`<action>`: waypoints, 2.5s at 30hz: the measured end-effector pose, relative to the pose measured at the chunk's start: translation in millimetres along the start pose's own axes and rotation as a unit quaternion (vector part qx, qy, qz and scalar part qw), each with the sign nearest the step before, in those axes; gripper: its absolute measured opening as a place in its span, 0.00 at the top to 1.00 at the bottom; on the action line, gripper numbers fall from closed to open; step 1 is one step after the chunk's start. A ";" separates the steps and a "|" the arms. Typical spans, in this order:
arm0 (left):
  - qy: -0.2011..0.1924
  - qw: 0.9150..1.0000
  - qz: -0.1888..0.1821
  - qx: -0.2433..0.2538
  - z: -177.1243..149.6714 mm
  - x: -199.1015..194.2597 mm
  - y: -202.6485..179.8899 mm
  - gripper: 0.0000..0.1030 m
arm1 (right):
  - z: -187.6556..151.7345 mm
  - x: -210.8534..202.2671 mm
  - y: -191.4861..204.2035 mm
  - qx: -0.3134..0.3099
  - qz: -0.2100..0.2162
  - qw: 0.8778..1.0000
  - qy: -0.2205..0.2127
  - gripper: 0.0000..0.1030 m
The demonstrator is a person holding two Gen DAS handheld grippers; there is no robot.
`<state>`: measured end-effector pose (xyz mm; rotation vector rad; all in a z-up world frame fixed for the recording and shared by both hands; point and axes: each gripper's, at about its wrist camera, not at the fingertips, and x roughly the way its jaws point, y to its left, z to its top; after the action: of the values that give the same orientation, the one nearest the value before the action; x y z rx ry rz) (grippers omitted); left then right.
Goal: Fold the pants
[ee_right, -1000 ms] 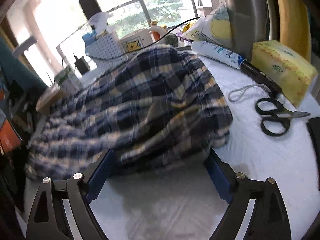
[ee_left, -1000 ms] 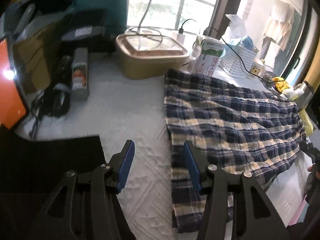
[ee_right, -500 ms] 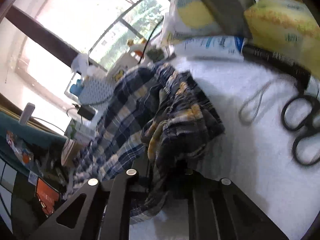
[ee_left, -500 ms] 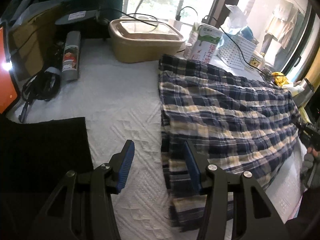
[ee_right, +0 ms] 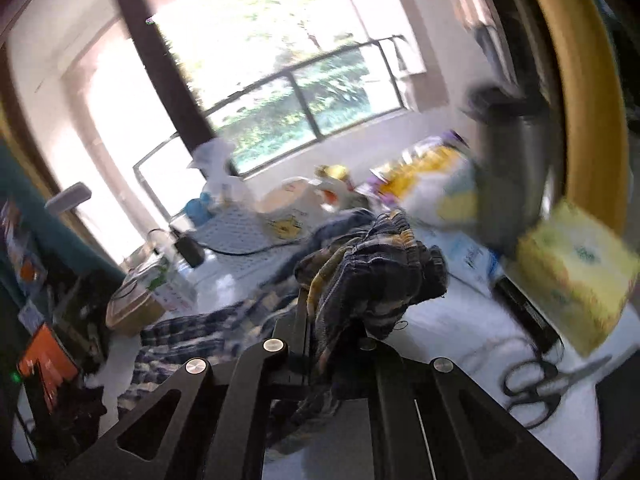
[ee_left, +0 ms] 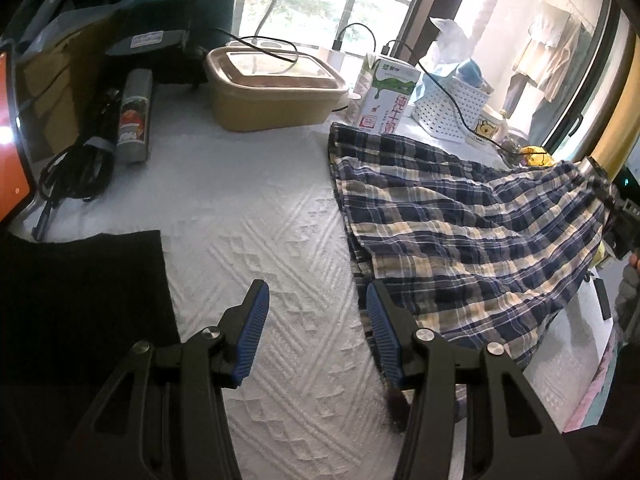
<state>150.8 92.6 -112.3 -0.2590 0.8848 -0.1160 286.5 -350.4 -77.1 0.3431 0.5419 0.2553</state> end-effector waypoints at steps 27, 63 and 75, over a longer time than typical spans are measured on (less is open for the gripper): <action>-0.039 0.998 -0.010 -0.047 -20.9 -34.6 31.7 0.51 | -134.3 106.5 261.9 -0.272 0.154 0.927 0.209 0.82; 0.039 0.996 0.035 0.070 20.7 41.7 -47.5 0.33 | -135.4 62.4 92.9 -0.266 0.034 0.940 0.211 0.08; -0.061 0.992 0.027 0.106 93.5 11.7 -57.3 0.33 | -72.7 49.1 83.7 -0.243 0.081 0.956 0.143 0.15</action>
<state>231.2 51.4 -49.0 -0.0426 0.7507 -0.1421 275.5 -239.9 -125.9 -0.1327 0.7142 0.5891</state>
